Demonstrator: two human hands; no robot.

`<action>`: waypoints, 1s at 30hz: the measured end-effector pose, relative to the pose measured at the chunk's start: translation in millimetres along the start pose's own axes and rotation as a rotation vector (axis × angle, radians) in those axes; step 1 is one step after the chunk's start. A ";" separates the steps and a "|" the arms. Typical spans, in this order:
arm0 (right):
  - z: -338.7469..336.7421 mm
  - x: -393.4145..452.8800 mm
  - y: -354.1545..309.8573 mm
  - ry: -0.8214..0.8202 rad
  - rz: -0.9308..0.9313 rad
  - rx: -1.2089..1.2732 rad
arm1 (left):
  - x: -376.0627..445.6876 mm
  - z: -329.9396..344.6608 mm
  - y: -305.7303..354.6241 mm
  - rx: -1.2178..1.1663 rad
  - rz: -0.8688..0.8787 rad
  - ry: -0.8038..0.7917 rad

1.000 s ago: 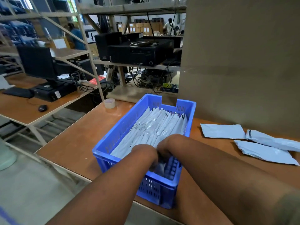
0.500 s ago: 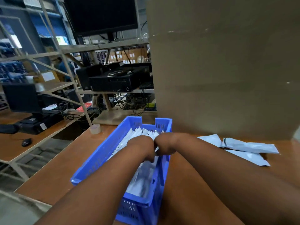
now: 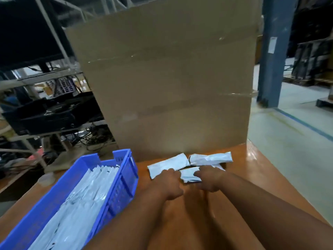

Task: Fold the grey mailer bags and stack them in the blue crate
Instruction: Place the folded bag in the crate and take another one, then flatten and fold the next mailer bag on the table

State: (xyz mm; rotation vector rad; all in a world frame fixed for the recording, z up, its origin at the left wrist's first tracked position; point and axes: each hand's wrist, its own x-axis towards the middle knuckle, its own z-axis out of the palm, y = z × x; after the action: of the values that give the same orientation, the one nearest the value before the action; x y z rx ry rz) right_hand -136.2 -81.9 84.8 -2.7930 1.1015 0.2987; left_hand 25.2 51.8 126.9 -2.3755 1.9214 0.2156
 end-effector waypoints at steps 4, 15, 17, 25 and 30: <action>47.0 2.1 56.3 -0.022 0.075 0.090 | 46.2 36.2 35.5 0.076 0.025 -0.066; 114.3 70.2 99.5 0.050 -0.016 0.161 | 170.5 122.7 39.7 0.121 -0.107 -0.171; 137.8 68.2 97.8 0.115 0.001 0.166 | 169.7 145.8 37.9 0.039 -0.136 -0.145; 143.7 40.4 94.6 0.274 -0.033 0.238 | 149.2 152.8 39.3 0.007 -0.108 -0.100; 154.9 -26.7 76.7 0.311 -0.054 0.265 | 80.9 166.2 58.1 -0.018 -0.064 0.015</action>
State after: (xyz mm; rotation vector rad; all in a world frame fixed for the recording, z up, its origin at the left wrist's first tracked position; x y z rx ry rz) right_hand -229.1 -91.1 -63.1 -2.6782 1.0303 -0.2781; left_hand -24.9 -13.8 -48.3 -2.4524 1.8542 0.2127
